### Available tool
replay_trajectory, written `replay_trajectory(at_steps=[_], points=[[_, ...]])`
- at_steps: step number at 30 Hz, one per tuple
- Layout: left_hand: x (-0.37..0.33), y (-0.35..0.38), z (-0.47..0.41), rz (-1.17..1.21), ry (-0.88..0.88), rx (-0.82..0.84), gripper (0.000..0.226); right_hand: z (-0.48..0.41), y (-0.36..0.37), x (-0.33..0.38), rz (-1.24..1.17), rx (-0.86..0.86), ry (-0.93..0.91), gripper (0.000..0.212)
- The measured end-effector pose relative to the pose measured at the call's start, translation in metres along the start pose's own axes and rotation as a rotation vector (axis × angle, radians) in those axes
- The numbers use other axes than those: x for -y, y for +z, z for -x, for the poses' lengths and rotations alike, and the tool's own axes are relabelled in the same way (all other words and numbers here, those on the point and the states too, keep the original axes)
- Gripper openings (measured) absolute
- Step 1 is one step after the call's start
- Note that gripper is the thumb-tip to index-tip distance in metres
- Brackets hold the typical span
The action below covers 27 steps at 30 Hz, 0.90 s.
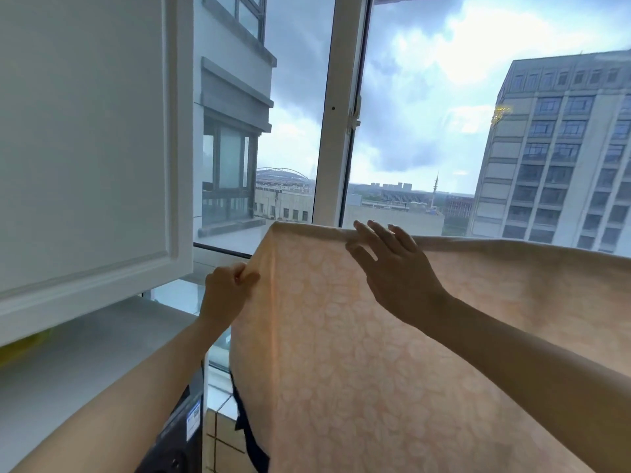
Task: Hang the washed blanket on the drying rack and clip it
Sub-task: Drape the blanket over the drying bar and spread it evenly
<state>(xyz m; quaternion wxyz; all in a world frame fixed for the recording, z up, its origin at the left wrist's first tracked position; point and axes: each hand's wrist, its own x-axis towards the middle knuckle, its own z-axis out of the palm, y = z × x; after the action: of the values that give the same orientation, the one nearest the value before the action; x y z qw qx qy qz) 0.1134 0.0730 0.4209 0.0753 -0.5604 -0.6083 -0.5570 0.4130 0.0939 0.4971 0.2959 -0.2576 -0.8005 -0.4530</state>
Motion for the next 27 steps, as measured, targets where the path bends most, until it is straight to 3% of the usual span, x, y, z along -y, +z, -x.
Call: replay_trajectory(at_steps=[8, 12, 17, 27], points=[[0.018, -0.008, 0.039, -0.092, -0.064, 0.091, 0.048, 0.008, -0.005, 0.023, 0.056, 0.066, 0.009, 0.039], [0.018, -0.026, 0.065, -0.142, -0.087, 0.150, 0.046, -0.001, -0.011, 0.025, -0.045, 0.023, 0.066, 0.036], [0.016, -0.053, 0.096, -0.213, -0.139, 0.190, 0.017, 0.009, -0.014, 0.046, -0.126, 0.037, 0.012, 0.037], [-0.015, -0.097, 0.208, -0.368, -0.299, 0.176, 0.015, 0.084, -0.033, 0.127, -0.468, 0.164, -0.027, 0.037]])
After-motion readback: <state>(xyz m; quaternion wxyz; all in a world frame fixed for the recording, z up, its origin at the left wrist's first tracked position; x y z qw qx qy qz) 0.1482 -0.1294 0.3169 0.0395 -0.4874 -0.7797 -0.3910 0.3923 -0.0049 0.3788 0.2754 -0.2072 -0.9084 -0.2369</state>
